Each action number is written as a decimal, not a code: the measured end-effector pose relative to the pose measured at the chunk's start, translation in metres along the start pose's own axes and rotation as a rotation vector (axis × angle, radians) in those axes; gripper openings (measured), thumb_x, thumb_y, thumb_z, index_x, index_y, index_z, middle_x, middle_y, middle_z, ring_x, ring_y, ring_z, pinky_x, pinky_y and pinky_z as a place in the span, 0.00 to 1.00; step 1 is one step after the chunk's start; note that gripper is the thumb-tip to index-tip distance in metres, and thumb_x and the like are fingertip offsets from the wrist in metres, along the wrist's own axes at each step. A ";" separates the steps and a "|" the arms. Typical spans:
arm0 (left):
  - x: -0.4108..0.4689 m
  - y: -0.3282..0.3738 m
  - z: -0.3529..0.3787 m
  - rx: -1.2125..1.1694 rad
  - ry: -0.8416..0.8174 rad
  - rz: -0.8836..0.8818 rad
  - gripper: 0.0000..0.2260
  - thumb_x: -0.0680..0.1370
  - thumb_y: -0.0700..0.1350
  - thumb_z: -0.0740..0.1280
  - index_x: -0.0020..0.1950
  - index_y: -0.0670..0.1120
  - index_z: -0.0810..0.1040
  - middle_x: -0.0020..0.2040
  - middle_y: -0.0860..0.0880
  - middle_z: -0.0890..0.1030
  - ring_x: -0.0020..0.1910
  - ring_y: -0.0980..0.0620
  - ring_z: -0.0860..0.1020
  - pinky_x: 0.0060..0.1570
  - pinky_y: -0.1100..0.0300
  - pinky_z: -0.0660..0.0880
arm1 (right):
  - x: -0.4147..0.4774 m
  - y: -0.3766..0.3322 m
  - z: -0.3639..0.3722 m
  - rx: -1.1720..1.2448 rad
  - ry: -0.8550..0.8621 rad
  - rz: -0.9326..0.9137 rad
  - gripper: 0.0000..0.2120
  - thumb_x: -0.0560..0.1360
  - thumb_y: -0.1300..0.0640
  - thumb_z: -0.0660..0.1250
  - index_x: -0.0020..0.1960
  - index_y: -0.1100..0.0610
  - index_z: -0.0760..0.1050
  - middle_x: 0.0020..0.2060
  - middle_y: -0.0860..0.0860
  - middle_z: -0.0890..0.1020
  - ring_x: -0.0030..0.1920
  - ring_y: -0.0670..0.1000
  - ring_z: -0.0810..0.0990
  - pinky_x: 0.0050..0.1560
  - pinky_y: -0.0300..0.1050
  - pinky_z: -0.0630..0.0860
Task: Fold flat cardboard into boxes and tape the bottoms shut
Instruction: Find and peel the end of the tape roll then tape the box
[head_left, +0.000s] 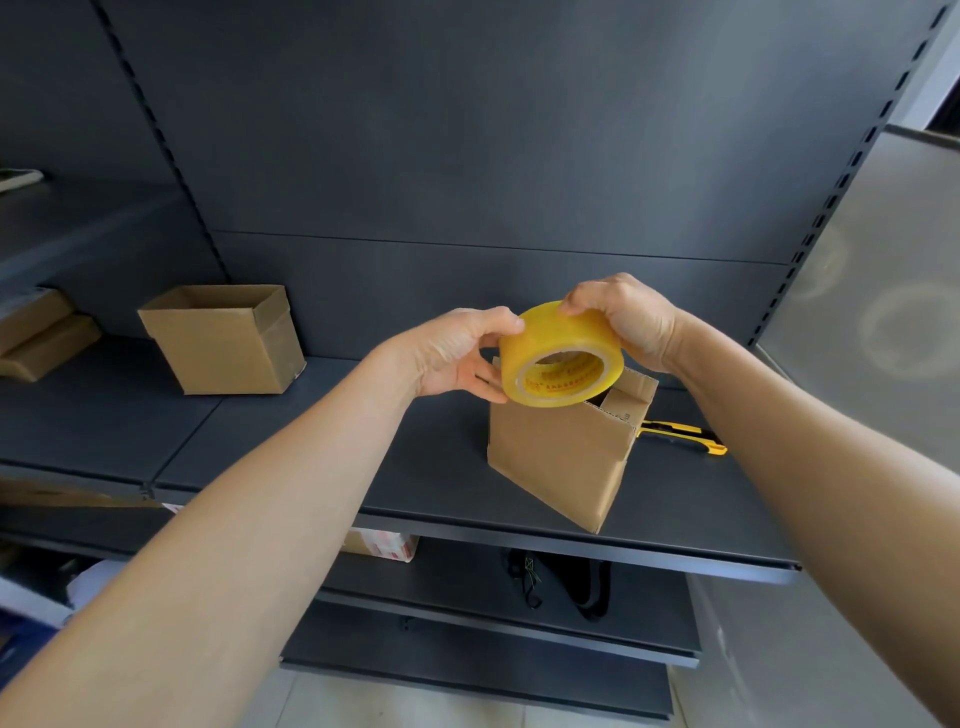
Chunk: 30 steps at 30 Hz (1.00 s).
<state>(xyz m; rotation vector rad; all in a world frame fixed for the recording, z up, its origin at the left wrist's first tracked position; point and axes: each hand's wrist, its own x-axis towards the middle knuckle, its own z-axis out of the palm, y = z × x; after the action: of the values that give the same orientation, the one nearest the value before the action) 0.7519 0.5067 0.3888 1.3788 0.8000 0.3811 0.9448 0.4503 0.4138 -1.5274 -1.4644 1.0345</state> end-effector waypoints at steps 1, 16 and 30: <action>0.001 0.001 0.002 0.023 0.007 -0.003 0.09 0.78 0.49 0.64 0.55 0.46 0.77 0.60 0.43 0.78 0.52 0.35 0.81 0.56 0.39 0.76 | 0.000 -0.002 0.001 -0.043 -0.004 -0.013 0.09 0.74 0.55 0.65 0.36 0.57 0.75 0.33 0.52 0.78 0.36 0.50 0.77 0.41 0.46 0.73; 0.007 -0.001 0.001 -0.044 -0.020 0.053 0.10 0.73 0.48 0.67 0.49 0.43 0.78 0.51 0.43 0.81 0.48 0.39 0.82 0.52 0.42 0.78 | -0.004 0.001 -0.017 0.084 -0.211 -0.030 0.13 0.63 0.56 0.62 0.44 0.61 0.78 0.38 0.53 0.80 0.41 0.52 0.78 0.45 0.46 0.76; 0.004 -0.005 0.012 -0.109 -0.106 0.045 0.17 0.77 0.50 0.66 0.61 0.41 0.75 0.58 0.43 0.80 0.54 0.35 0.80 0.53 0.42 0.78 | -0.006 0.006 -0.016 0.170 0.058 0.047 0.07 0.70 0.51 0.67 0.40 0.55 0.76 0.30 0.49 0.80 0.32 0.49 0.79 0.32 0.40 0.76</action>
<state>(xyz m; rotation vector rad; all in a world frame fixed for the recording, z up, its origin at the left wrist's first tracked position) 0.7616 0.4996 0.3833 1.3062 0.6528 0.3782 0.9614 0.4441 0.4148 -1.4641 -1.2721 1.1038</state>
